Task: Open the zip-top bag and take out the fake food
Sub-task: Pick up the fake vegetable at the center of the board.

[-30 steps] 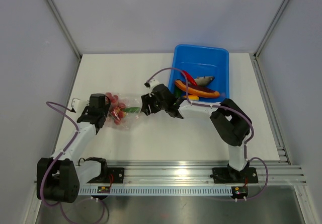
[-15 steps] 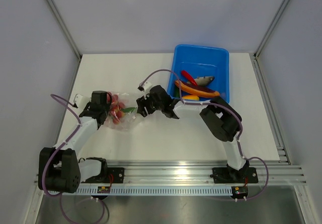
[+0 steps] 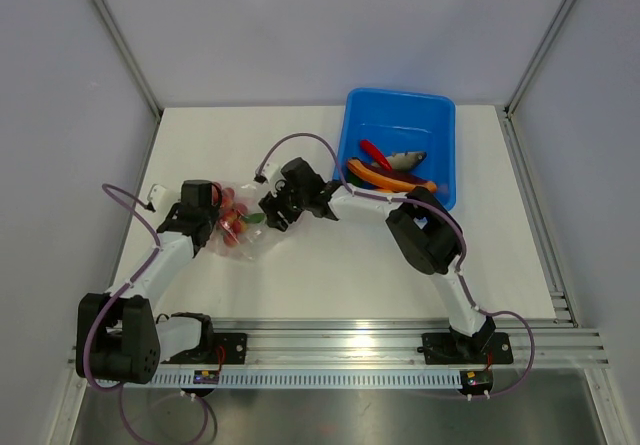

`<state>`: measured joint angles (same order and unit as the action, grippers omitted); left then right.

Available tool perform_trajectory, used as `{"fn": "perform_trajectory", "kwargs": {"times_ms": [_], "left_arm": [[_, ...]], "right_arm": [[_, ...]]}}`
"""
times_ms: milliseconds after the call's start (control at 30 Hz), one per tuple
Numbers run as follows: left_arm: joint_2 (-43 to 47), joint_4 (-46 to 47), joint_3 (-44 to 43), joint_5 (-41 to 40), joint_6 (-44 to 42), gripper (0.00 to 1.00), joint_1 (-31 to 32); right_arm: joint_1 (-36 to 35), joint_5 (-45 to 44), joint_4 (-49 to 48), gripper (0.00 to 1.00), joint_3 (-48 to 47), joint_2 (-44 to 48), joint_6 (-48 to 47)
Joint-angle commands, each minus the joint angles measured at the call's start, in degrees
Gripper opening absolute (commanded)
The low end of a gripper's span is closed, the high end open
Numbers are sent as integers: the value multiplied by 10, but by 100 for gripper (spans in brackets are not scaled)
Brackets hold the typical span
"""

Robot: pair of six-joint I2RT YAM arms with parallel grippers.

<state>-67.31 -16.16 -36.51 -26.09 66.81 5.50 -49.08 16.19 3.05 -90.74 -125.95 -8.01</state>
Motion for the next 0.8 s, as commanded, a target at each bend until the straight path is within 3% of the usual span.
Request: {"fn": "perform_trajectory", "kwargs": {"times_ms": [0, 200, 333, 767], "left_arm": [[10, 25, -20, 9, -16, 0, -2], [16, 26, -19, 10, -16, 0, -2], [16, 27, -18, 10, -17, 0, -2], [21, 25, -19, 17, -16, 0, -2]], "right_arm": [[-4, 14, 59, 68, -37, -16, -37], [-4, 3, 89, 65, -37, -5, -63], [-5, -1, 103, 52, -54, -14, -72], [-4, -22, 135, 46, -88, -43, -85]]}}
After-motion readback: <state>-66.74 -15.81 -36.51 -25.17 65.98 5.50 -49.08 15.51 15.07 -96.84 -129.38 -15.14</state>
